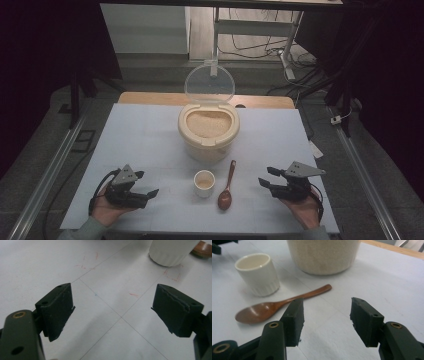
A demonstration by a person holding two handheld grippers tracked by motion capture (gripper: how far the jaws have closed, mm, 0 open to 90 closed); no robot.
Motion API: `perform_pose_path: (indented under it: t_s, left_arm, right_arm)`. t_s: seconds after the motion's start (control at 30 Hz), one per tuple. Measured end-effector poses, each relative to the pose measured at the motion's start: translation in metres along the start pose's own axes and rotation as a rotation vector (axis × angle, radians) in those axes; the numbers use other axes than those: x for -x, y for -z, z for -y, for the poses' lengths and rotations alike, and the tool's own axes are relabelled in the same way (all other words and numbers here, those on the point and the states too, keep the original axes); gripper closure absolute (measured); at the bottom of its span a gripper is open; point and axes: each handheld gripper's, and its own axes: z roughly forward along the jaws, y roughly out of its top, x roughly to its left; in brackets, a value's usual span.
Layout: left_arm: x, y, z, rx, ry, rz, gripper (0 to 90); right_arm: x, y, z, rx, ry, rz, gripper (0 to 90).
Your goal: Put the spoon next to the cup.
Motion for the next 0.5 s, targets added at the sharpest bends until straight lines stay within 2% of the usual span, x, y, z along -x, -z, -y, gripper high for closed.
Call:
perform_pose_path:
  t_s: [0.5]
  left_arm:
    - [0.0003,-0.0006,0.0002,-0.002,-0.003,0.002,16.6]
  right_arm:
    - [0.0019,0.0023,0.0028,-0.008,0.010,0.015,44.3]
